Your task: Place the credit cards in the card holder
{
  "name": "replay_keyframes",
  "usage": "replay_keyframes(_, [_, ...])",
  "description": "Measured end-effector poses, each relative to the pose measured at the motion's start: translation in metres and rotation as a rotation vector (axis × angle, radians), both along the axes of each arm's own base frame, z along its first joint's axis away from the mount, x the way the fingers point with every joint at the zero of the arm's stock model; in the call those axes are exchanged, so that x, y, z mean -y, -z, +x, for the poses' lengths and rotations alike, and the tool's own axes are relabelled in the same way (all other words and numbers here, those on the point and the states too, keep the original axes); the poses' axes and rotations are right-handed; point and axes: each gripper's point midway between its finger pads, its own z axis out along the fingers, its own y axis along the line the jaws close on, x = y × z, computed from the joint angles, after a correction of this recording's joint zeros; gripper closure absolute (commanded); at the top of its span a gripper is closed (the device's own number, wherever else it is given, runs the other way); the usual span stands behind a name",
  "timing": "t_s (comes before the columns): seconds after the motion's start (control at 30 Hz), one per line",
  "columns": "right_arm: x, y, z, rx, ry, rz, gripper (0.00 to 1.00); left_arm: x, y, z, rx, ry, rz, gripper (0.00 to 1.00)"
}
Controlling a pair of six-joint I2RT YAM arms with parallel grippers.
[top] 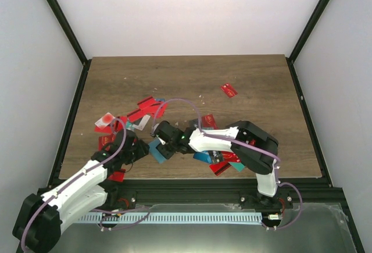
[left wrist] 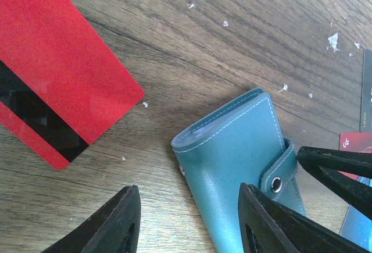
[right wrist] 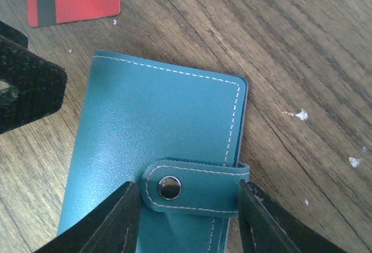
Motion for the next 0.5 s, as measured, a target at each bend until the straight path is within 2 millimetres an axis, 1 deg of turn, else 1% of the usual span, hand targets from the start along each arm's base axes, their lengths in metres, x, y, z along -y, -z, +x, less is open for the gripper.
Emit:
replay_keyframes(0.13, [-0.003, 0.006, -0.003, 0.044, -0.006, -0.029, 0.53, 0.001, 0.000, -0.001, 0.010, 0.008, 0.008, 0.52])
replay_keyframes(0.37, [-0.015, 0.006, -0.004, 0.150, 0.005, -0.070, 0.63, 0.002, 0.001, -0.002, 0.019, 0.015, 0.022, 0.52])
replay_keyframes(0.5, [-0.016, 0.006, -0.008, 0.189, 0.021, -0.087, 0.68, 0.002, 0.003, -0.005, 0.022, 0.022, 0.025, 0.52])
